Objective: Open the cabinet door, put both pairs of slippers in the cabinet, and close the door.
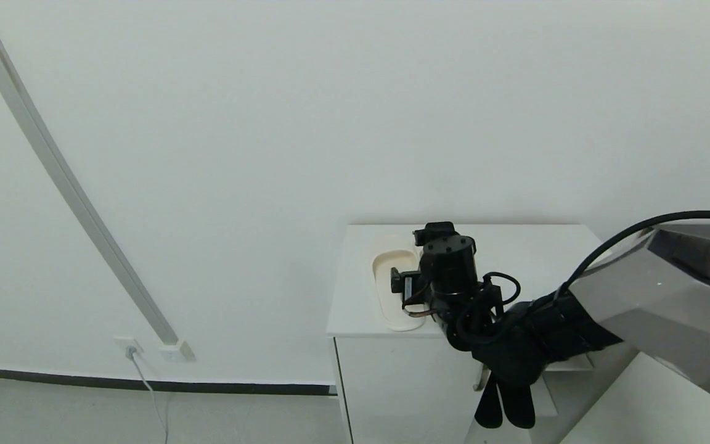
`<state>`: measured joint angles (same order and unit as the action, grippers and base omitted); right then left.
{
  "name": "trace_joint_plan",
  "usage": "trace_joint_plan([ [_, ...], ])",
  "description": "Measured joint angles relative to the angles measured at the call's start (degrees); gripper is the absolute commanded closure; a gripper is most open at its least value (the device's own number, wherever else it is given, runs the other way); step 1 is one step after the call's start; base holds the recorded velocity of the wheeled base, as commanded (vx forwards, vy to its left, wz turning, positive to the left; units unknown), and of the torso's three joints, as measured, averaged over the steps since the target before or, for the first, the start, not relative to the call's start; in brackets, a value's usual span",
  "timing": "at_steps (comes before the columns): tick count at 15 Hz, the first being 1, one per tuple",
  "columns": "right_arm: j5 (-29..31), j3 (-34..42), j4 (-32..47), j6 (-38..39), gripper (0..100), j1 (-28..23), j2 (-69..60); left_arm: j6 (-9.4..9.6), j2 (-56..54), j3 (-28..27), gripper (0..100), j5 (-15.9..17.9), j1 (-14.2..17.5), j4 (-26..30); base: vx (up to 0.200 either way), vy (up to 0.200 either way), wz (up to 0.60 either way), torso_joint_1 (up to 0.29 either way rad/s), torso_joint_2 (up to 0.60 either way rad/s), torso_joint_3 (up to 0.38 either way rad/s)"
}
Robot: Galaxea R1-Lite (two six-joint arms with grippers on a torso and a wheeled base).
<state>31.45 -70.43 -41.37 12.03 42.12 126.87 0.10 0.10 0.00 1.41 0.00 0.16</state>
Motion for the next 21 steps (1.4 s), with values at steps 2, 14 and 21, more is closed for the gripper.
trace_joint_plan([
  [2,-0.1,-3.9,0.1,-0.8,0,-1.2,2.8,-0.02,0.0,0.0,100,0.0,0.0,0.0,0.000,0.000,0.00,0.000,0.00,0.000],
  [14,-2.1,-23.3,6.2,-4.0,100,-4.8,14.1,-0.10,0.0,0.0,100,0.0,0.0,0.0,0.000,0.000,0.00,0.000,0.00,0.000],
  [21,-2.0,-24.7,6.2,-4.2,100,-4.8,14.9,-0.10,0.0,0.0,100,0.0,0.0,0.0,0.000,0.000,0.00,0.000,0.00,0.000],
])
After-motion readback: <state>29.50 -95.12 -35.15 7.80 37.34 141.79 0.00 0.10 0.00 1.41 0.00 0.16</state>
